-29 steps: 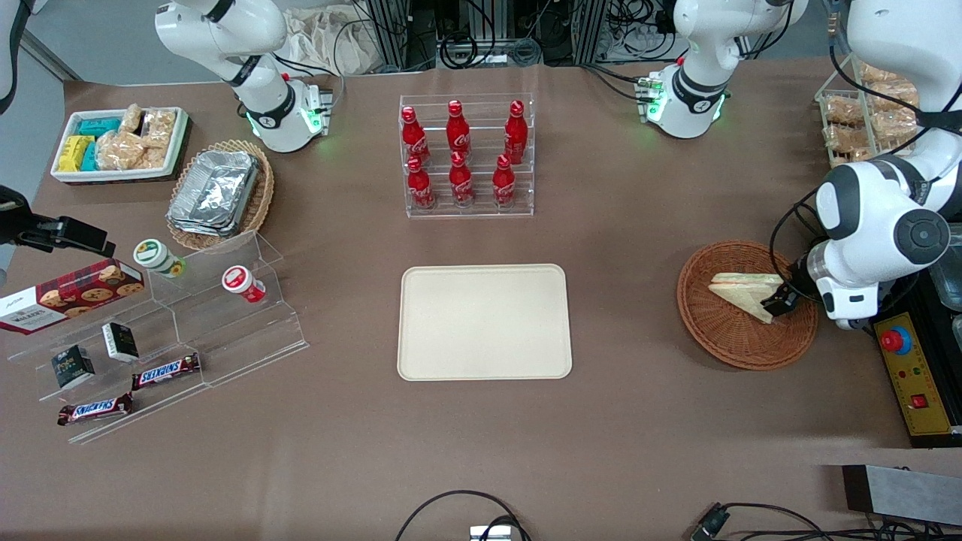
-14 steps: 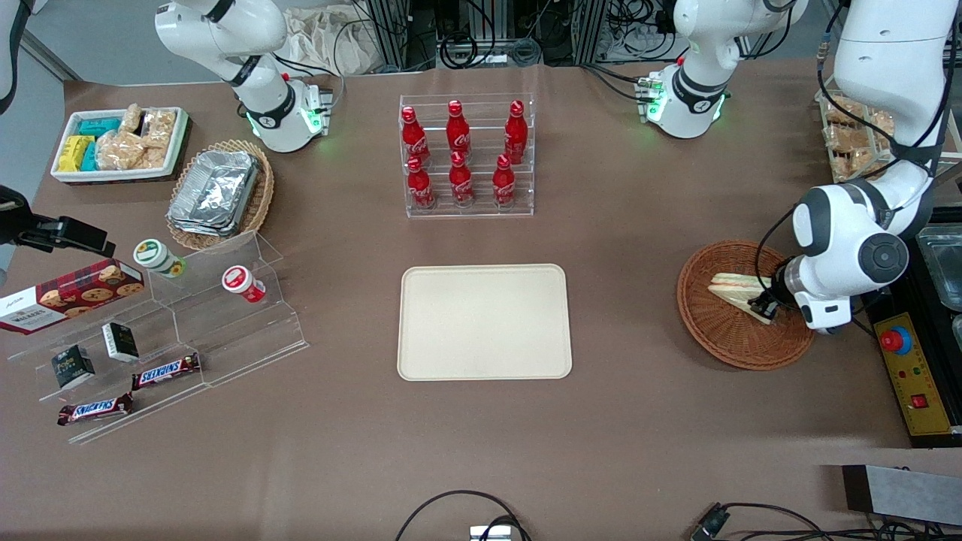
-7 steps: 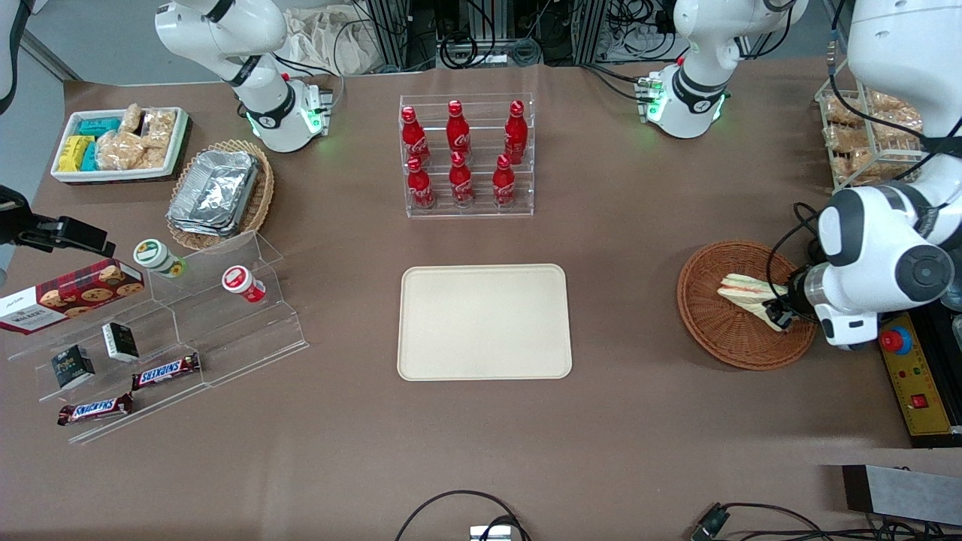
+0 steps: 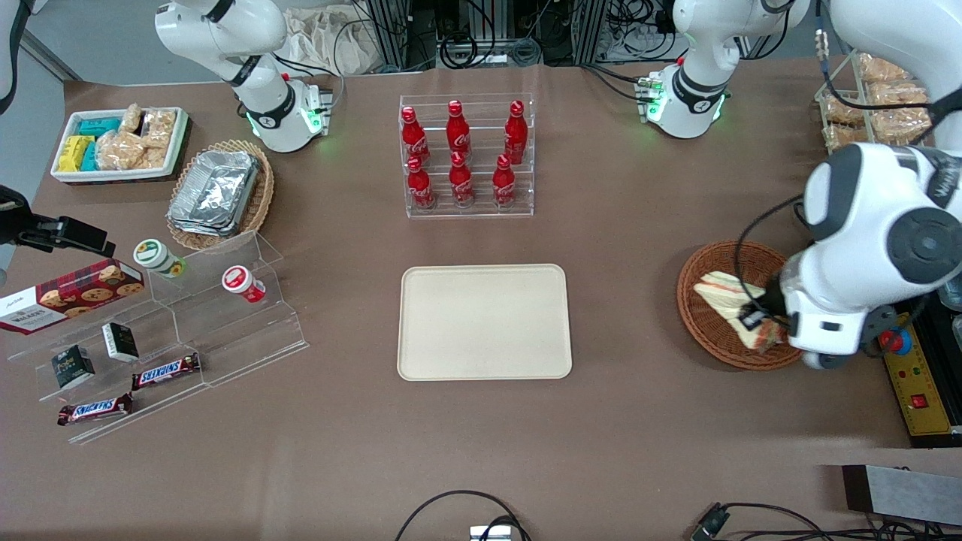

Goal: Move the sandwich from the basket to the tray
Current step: 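Carry the sandwich over the beige tray with the left gripper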

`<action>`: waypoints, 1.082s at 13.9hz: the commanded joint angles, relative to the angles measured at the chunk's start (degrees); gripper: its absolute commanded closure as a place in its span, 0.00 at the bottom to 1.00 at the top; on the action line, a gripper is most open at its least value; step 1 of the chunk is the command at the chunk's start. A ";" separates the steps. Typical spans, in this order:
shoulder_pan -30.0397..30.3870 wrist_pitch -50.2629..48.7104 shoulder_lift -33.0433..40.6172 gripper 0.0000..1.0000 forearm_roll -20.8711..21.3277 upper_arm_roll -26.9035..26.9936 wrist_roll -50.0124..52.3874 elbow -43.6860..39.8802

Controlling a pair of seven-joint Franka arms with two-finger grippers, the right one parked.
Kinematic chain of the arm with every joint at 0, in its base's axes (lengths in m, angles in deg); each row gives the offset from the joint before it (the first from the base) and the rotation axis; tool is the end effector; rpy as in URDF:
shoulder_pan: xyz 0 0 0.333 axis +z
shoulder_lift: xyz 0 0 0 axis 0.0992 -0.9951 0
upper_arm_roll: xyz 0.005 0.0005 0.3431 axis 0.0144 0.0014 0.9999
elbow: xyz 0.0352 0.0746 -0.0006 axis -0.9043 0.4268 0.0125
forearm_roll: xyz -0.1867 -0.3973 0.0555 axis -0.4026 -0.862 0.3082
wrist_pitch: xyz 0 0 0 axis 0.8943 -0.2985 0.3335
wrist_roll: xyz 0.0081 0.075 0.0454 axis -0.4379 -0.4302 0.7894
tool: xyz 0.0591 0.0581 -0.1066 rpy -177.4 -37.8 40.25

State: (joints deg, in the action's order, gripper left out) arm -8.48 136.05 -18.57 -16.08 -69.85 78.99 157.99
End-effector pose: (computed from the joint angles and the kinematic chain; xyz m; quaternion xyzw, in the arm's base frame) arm 0.6906 -0.1402 0.4563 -0.9676 -0.2459 0.0421 0.0375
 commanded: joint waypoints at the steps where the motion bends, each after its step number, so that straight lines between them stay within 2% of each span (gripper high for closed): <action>1: -7.91 -0.90 -4.22 1.00 0.09 0.43 -3.45 -3.68; 3: -14.67 0.77 -10.27 0.94 0.52 0.52 -3.37 -7.17; 4: -17.40 1.04 -14.13 1.00 0.61 0.52 -2.93 -10.24; 5: -18.99 1.04 -17.04 1.00 0.52 0.52 -3.10 -11.93; 6: -19.97 1.48 -19.25 1.00 0.18 0.43 -3.36 -12.29; 9: -21.82 11.47 -24.79 1.00 0.08 0.52 -2.58 -12.21; 12: -23.22 15.19 -27.96 1.00 0.08 0.52 -2.49 -12.21; 13: -23.84 15.19 -28.84 0.83 0.08 0.52 -2.31 -12.21; 14: -24.45 15.19 -29.37 0.77 0.08 0.52 -1.70 -12.03; 15: -24.72 15.19 -29.46 0.64 0.17 0.52 -0.91 -11.68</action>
State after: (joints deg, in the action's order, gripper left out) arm -31.47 151.80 -46.93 -16.10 -70.03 76.96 148.19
